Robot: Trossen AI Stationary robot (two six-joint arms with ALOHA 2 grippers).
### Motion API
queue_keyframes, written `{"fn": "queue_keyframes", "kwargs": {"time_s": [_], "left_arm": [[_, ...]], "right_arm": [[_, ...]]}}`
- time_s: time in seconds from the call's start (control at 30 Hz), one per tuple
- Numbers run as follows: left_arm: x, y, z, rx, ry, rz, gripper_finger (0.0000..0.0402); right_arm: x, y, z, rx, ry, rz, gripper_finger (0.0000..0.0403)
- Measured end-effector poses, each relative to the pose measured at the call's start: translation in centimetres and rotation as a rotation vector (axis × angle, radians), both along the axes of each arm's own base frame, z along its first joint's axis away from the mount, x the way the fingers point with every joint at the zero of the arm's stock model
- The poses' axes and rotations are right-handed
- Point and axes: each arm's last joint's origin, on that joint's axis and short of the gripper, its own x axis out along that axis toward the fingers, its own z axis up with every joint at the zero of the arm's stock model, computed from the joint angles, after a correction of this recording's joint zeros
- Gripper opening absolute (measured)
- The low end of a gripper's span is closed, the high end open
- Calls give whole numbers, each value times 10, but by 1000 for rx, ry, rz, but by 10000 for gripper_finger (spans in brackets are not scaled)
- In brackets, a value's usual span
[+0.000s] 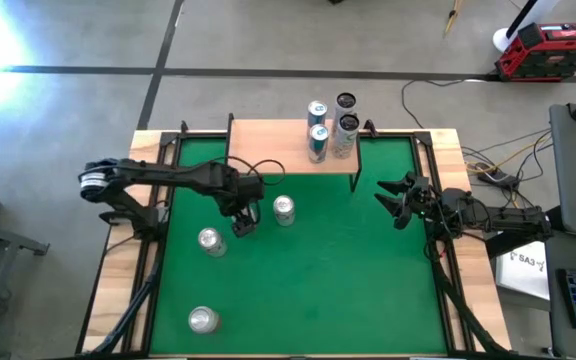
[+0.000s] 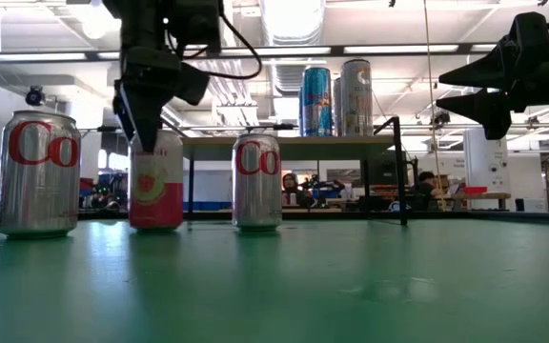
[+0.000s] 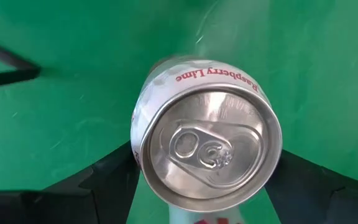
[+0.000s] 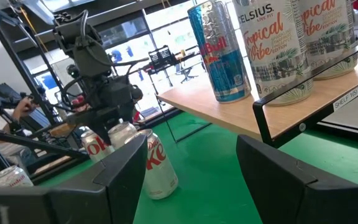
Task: Place canned beverage on shelf
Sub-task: Put the top pink-white soda can on the shelf
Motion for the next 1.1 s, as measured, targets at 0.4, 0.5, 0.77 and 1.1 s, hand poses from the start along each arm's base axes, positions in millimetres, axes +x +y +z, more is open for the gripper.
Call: {"fn": "queue_keyframes", "kwargs": {"time_s": [0.4, 0.5, 0.77, 1.1], "left_arm": [[20, 3, 4, 7, -12, -32, 288], [22, 3, 2, 7, -2, -28, 288], [24, 3, 0, 1, 0, 22, 288], [23, 5, -1, 58, 11, 138, 328]], "right_arm": [[0, 0, 0, 0, 0, 0, 238], [0, 0, 0, 0, 0, 0, 238], [0, 0, 0, 0, 0, 0, 238], [0, 0, 0, 0, 0, 0, 238]]}}
